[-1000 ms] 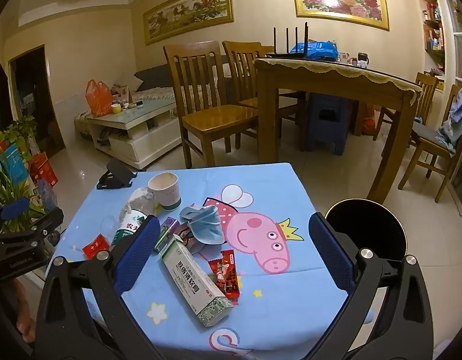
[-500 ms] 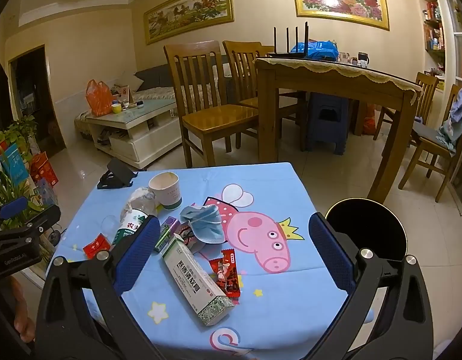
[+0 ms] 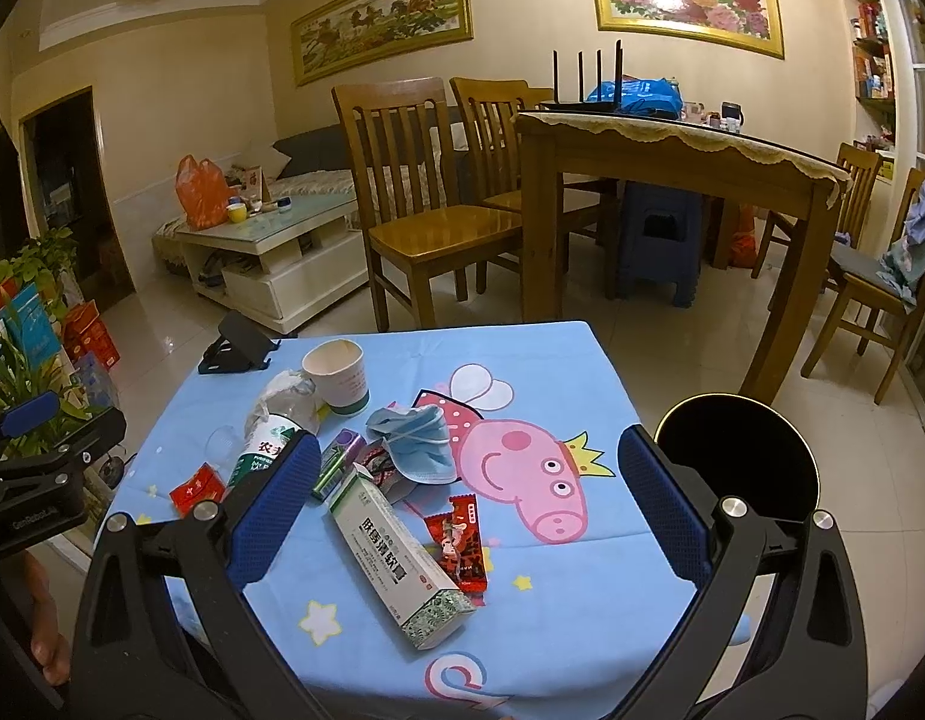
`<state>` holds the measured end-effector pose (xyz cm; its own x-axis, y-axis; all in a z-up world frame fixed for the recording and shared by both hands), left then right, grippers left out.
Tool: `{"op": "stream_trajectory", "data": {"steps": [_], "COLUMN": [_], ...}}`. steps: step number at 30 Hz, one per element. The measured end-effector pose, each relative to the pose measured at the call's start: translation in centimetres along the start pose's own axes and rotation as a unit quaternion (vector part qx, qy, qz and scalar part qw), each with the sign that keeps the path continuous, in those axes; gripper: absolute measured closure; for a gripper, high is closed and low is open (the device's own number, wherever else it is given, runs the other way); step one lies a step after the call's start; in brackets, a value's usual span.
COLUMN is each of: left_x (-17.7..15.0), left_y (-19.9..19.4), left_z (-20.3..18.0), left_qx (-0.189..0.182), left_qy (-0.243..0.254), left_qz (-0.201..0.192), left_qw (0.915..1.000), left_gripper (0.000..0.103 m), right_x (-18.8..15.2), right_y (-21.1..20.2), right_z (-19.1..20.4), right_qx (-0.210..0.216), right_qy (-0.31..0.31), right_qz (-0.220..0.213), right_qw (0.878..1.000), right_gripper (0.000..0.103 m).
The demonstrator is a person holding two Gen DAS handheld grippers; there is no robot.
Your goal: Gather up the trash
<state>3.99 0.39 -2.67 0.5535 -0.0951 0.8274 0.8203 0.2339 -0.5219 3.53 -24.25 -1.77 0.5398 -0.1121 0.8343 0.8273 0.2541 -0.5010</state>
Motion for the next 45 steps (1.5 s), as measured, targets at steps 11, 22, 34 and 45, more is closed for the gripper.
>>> {"op": "stream_trajectory", "data": {"steps": [11, 22, 34, 45], "left_x": [0.07, 0.21, 0.16, 0.18], "left_y": [0.23, 0.62, 0.62, 0.58], "left_z": [0.19, 0.47, 0.41, 0.36], "left_qx": [-0.001, -0.002, -0.001, -0.002], "left_qy": [-0.002, -0.003, -0.003, -0.002], "left_qz": [0.003, 0.007, 0.006, 0.006], "left_qw": [1.0000, 1.0000, 1.0000, 1.0000], "left_gripper": [0.006, 0.006, 0.006, 0.006], "right_x": [-0.08, -0.40, -0.50, -0.45], "right_y": [0.30, 0.02, -0.01, -0.01], "right_z": [0.09, 0.43, 0.67, 0.64], "right_qx": [0.001, 0.001, 0.002, 0.002], "right_qy": [0.000, 0.001, 0.002, 0.002], "right_qz": [0.002, 0.003, 0.003, 0.005], "right_qw": [1.000, 1.000, 1.000, 1.000], "right_gripper": [0.005, 0.005, 0.005, 0.005]}}
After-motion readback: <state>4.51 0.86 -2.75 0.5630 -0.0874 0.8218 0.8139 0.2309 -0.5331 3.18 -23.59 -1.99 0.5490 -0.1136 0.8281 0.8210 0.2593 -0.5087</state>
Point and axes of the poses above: each gripper's, at about its wrist camera, not at the fingertips, and y roughly the way its jaws point, z to its left, x to its top, the point moved 6 cm from there along y, roughly the way its jaws point, and after that the axes turned 15 degrees about x, right-handed, at the moved point
